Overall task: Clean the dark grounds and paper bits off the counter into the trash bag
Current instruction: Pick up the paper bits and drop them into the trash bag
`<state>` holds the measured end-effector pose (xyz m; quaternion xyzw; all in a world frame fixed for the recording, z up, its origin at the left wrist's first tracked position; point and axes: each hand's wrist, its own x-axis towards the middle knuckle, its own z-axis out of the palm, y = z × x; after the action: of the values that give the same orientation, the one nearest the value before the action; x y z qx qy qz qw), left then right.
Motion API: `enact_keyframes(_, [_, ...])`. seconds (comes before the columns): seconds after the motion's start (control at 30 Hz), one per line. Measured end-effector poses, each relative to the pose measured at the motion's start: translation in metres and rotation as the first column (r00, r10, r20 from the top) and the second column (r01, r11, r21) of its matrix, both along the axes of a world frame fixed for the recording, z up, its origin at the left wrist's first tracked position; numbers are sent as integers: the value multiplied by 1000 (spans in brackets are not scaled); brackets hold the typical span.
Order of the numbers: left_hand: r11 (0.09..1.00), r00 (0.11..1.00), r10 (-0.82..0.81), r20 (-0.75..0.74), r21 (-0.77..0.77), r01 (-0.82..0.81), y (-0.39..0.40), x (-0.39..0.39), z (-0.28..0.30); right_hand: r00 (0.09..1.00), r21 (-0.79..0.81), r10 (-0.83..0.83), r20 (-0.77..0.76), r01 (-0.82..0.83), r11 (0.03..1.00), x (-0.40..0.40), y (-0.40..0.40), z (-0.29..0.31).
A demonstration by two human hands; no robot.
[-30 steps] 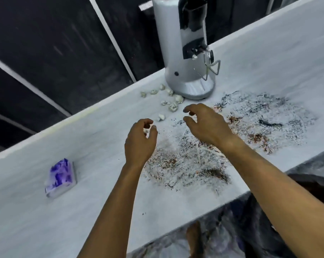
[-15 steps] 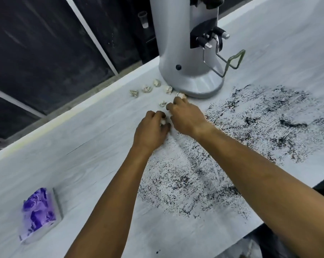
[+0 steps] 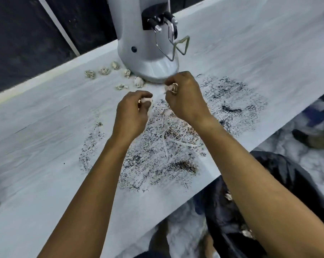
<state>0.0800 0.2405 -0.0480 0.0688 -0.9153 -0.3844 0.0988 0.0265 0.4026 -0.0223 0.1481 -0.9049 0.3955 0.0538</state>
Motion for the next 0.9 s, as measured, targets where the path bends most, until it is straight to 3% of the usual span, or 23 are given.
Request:
enact_keyframes(0.27, [964, 997, 2, -74, 266, 18, 167, 80, 7, 993, -39, -39, 116, 44, 998, 93, 162, -11])
enact_keyframes(0.47, [924, 995, -13, 101, 382, -27, 272, 164, -44, 965, 29, -30, 261, 23, 999, 165, 268, -53])
enact_keyframes(0.73, [955, 929, 2, 371, 276, -112, 340, 220, -131, 865, 183, 30, 501, -140, 973, 208, 339, -129])
enact_keyframes(0.9, [977, 927, 32, 373, 186, -109, 335, 221, -138, 875, 229, 44, 483, -175, 958, 209, 349, -138])
